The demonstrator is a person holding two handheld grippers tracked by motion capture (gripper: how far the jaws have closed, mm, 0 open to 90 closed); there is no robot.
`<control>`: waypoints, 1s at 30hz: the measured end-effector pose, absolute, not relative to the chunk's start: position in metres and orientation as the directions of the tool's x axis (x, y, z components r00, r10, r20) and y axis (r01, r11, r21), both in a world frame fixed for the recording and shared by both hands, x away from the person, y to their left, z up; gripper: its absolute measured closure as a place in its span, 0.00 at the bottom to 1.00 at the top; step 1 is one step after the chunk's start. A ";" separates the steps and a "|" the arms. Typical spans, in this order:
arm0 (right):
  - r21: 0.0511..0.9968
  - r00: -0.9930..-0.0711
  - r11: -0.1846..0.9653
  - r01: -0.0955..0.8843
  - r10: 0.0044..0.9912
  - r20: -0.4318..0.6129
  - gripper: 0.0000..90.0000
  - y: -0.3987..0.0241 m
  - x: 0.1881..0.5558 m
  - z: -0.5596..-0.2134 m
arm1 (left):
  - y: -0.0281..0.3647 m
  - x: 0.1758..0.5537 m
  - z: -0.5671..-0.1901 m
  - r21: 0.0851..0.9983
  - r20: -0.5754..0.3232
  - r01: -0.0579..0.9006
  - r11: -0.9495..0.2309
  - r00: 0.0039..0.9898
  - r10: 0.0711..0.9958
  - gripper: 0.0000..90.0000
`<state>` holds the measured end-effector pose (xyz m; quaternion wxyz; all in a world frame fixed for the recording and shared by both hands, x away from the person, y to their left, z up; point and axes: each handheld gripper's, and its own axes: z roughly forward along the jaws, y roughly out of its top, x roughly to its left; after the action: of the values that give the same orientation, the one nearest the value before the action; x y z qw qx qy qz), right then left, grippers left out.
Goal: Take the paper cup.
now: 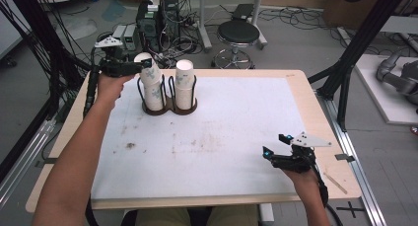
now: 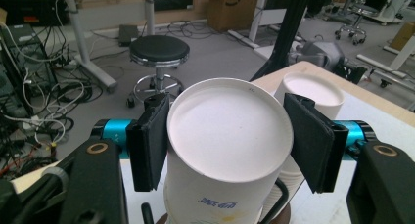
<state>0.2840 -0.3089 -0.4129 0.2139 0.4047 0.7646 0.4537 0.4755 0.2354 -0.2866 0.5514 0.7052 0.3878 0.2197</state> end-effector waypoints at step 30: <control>0.874 -0.601 0.265 0.407 0.799 0.037 0.23 -0.299 0.285 -0.408 | 0.265 0.384 -0.270 0.975 -0.117 0.219 -0.050 0.689 0.715 0.41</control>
<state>0.2847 -0.2993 -0.4081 0.2126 0.3931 0.7665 0.4613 0.3841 0.2649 -0.2704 0.6015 0.6947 0.3361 0.2065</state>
